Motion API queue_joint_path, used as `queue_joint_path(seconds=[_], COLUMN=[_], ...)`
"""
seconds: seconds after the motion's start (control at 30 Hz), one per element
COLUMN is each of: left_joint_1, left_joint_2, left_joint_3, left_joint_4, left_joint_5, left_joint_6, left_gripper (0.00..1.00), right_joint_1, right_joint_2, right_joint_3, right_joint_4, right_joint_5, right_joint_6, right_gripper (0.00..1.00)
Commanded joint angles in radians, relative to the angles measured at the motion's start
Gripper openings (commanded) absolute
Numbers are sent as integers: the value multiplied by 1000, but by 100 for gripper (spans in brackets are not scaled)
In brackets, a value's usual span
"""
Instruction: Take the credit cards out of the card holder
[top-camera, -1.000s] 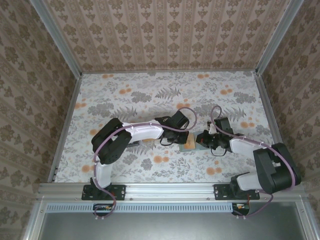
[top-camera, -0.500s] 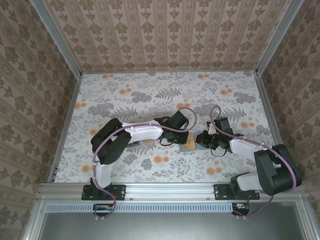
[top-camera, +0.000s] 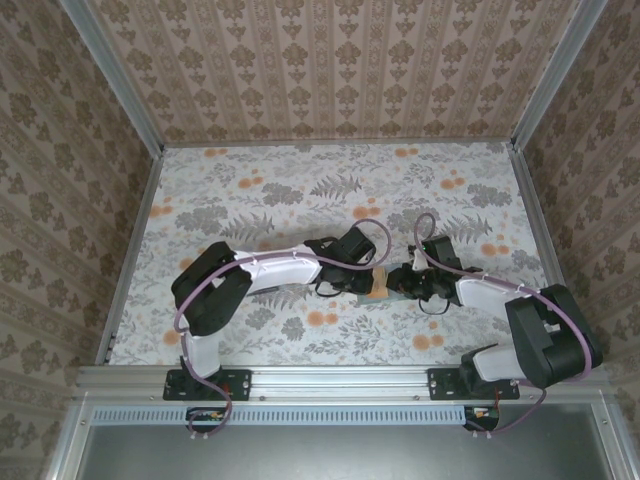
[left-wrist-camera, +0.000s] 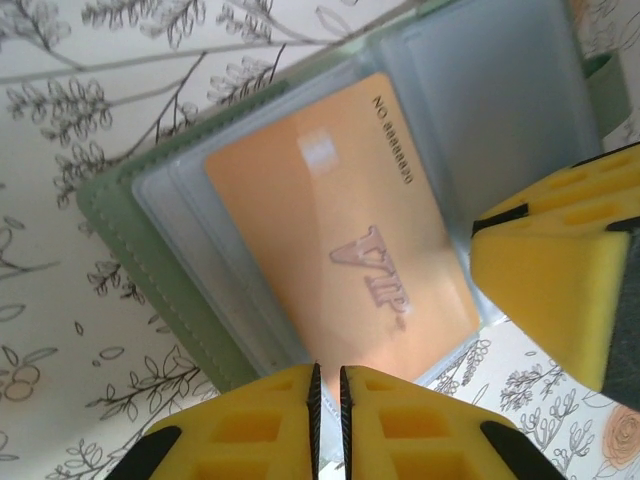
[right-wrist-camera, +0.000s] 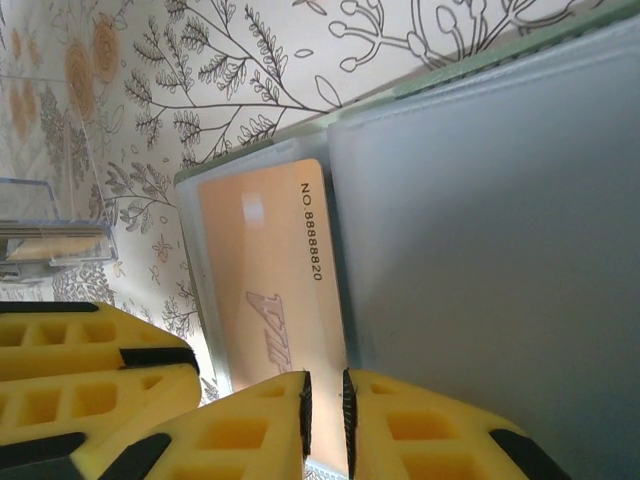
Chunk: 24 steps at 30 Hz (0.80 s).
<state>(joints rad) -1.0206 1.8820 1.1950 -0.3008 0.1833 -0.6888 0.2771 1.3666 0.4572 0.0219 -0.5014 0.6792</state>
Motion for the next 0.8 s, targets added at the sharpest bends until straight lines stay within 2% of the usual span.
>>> queue_joint_path(seconds=[0.0,0.57,0.77], left_joint_1=[-7,-2,-3], left_joint_2=[4,63,66], left_joint_3=[-12,-19,-22], left_joint_4=[9,-38,-40], left_joint_5=[-10,-36,-36], left_joint_6=[-15,-25,-26], left_gripper=[13,7,4], right_joint_1=[11,17,15], right_joint_2=[17,99,105], right_joint_3=[30,66,57], right_joint_4=[-2,-23,2], right_joint_5=[20,44,18], right_joint_6=[-21,-50,-31], right_gripper=[20,24,16])
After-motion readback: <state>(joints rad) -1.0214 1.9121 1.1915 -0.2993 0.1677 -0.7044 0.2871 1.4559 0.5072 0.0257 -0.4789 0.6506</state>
